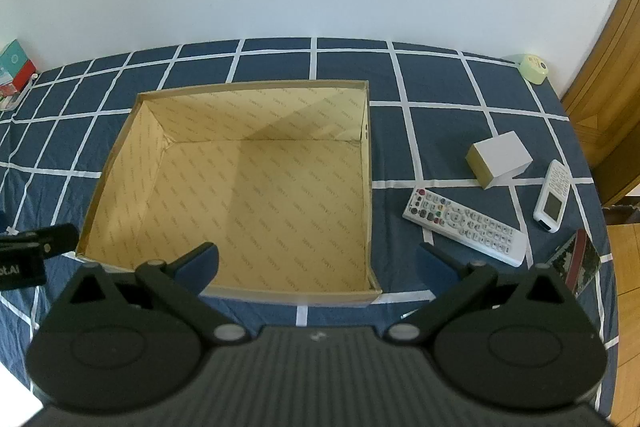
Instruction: Organize objects
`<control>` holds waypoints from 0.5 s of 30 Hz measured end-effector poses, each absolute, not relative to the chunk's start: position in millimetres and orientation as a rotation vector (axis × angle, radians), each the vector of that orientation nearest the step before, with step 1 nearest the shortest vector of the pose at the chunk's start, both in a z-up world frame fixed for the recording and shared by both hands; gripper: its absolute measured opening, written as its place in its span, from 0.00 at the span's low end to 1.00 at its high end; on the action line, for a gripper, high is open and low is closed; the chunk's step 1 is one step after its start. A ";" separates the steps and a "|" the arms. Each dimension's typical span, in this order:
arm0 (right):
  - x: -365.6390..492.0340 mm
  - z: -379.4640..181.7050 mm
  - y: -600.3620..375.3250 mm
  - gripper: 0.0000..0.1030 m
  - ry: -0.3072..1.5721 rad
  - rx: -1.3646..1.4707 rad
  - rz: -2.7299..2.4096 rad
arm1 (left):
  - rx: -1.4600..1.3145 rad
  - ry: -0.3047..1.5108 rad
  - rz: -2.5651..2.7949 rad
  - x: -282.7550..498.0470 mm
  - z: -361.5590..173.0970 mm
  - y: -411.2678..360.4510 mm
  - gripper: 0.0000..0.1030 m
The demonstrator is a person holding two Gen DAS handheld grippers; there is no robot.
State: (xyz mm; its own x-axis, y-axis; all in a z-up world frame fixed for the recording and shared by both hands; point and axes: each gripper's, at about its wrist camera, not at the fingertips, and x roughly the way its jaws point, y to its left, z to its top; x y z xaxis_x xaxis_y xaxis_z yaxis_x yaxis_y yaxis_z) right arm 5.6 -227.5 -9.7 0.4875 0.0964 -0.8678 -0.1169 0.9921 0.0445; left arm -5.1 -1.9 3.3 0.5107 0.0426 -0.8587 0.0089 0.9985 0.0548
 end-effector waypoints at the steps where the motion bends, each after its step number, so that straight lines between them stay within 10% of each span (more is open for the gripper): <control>1: 5.5 -9.2 -227.3 1.00 1.053 -0.023 0.132 | 0.055 1.034 0.020 -5.3 3.7 -1.7 1.00; 15: 5.7 -7.4 -226.8 1.00 1.050 -0.027 0.143 | 0.059 1.028 0.021 -6.8 5.2 -3.3 1.00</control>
